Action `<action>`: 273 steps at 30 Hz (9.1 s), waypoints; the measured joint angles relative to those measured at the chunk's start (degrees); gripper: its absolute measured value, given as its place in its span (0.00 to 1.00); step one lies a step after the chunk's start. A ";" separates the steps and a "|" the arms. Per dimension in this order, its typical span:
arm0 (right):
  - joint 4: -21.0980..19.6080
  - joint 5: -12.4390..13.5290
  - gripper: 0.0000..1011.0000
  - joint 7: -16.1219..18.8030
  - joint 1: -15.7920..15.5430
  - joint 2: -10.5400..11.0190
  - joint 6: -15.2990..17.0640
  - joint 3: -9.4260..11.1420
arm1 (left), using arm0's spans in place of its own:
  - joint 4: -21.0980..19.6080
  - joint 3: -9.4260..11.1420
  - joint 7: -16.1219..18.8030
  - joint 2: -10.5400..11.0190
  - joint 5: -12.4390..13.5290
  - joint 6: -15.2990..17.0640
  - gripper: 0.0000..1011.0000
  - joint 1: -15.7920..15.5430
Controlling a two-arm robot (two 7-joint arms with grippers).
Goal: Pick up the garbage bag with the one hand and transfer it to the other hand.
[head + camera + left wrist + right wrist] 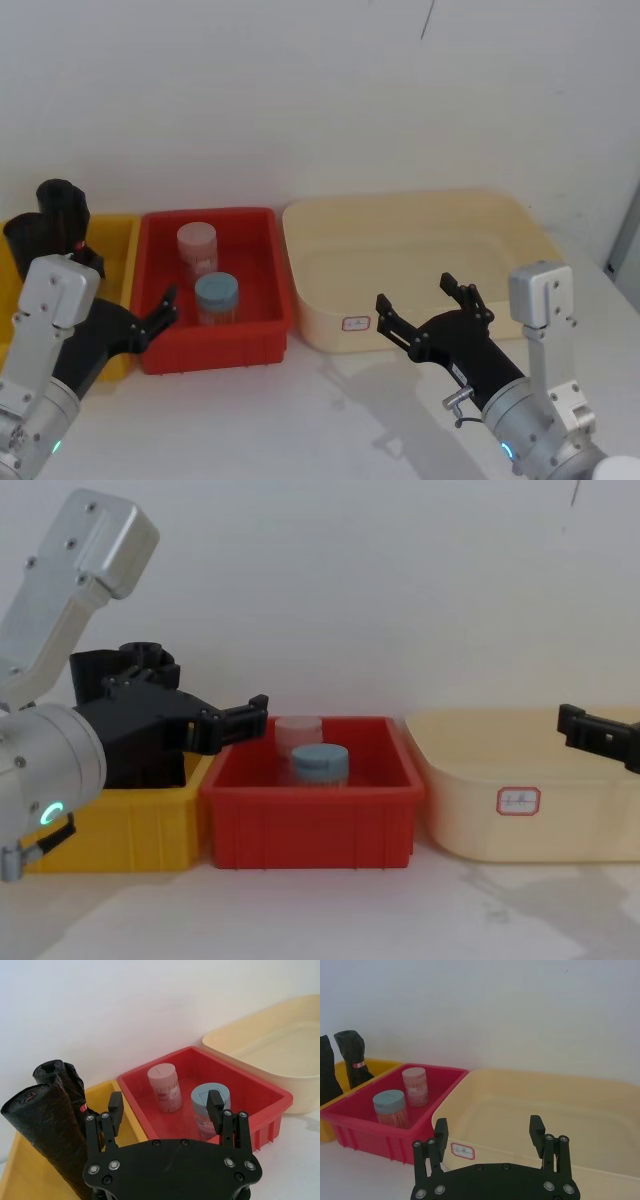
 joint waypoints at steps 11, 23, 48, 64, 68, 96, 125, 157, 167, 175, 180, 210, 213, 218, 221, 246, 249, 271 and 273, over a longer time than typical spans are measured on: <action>0.00 0.00 0.99 0.00 0.00 0.00 0.00 0.00 | -0.01 0.00 0.00 0.00 0.00 0.00 0.99 0.00; 0.00 0.00 0.99 0.00 0.00 0.00 0.00 0.00 | 0.00 0.00 0.00 0.00 0.00 0.00 0.99 0.00; 0.00 0.00 0.99 0.00 0.00 0.00 0.00 0.00 | -7.03 -6.71 -0.67 4.91 -4.68 2.79 0.99 9.02; 0.00 0.00 0.99 0.00 0.00 0.00 0.00 0.00 | -6.29 -12.08 -2.79 6.21 -9.53 4.49 0.99 9.73; 0.00 0.00 0.99 0.00 0.00 0.00 0.00 0.00 | -5.33 -12.62 -3.66 6.11 -10.26 4.84 0.99 8.59; 0.00 0.00 0.99 0.00 0.00 0.00 0.00 0.00 | 8.48 -10.98 -9.33 2.28 -10.79 7.65 0.99 -4.89; 0.00 0.00 0.99 0.00 0.00 0.00 0.00 0.00 | 14.64 -9.23 -5.75 0.11 -4.94 12.17 0.65 -11.10; 0.00 0.00 0.99 0.00 0.00 0.00 0.00 0.00 | 11.43 -8.62 -7.63 1.46 -2.82 12.86 0.40 -9.81; 0.00 0.00 0.99 0.00 0.00 0.00 0.00 0.00 | 6.30 -8.60 -8.20 2.96 -1.19 12.54 0.39 -9.11; 0.00 0.00 0.99 0.00 0.00 0.00 0.00 0.00 | 3.02 -8.75 -10.07 4.23 -0.51 12.41 0.39 -9.73; 0.00 0.00 0.99 0.00 0.00 0.00 0.00 0.00 | 2.27 -8.48 -12.20 4.46 -0.65 12.07 0.39 -10.79; 2.77 0.12 0.99 8.13 9.48 1.85 4.27 -1.31 | 13.33 -1.79 -23.23 -2.32 -0.24 8.90 0.39 -25.15; 3.20 0.12 0.99 8.92 10.65 1.93 5.12 -1.73 | 14.73 -1.34 -23.88 -3.19 -0.17 8.48 0.39 -26.23; 4.50 0.12 0.99 10.32 13.19 1.56 7.41 -2.53 | 16.91 -0.53 -24.91 -4.49 -0.27 7.94 0.39 -27.49; 5.31 0.16 0.99 10.74 14.60 1.05 8.66 -2.92 | 18.21 -0.03 -25.49 -5.32 -0.54 7.66 0.39 -28.15; 10.71 0.44 0.99 10.83 20.14 -3.52 13.56 -4.82 | 25.22 2.49 -29.89 -10.56 -4.51 5.85 0.39 -31.69; 11.50 0.44 0.99 10.60 20.52 -4.24 13.59 -4.90 | 26.30 2.70 -30.63 -11.24 -5.26 5.66 0.39 -32.23; 16.54 -1.11 0.99 9.61 23.26 -7.74 9.49 -5.42 | 29.24 3.54 -33.42 -13.67 -9.37 6.40 0.39 -33.19; 17.42 -1.51 0.99 9.40 23.75 -8.06 8.76 -5.44 | 29.43 3.63 -33.63 -13.82 -9.71 6.60 0.39 -33.25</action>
